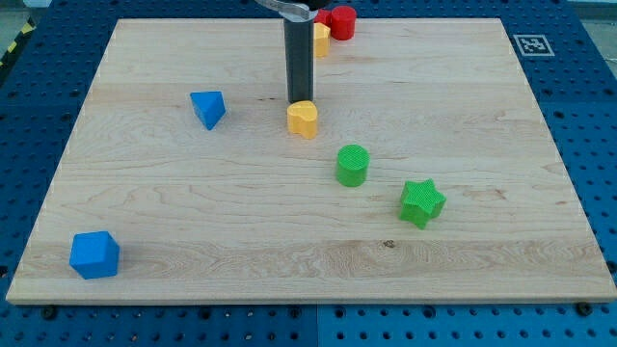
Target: Move the yellow heart diagonally in between green circle and blue triangle
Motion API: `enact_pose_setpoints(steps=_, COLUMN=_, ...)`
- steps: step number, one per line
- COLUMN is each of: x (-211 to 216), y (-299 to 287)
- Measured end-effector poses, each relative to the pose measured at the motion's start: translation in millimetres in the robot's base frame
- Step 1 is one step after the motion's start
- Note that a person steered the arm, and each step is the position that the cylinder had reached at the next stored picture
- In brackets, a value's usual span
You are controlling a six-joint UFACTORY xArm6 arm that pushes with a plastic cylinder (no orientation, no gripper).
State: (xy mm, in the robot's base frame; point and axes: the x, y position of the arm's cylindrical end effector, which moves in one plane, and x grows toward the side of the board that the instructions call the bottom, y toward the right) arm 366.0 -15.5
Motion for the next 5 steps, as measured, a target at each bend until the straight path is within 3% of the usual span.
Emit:
enact_pose_setpoints(steps=2, x=13, y=33)
enact_pose_setpoints(steps=4, x=37, y=-4)
enact_pose_setpoints(steps=5, x=58, y=7)
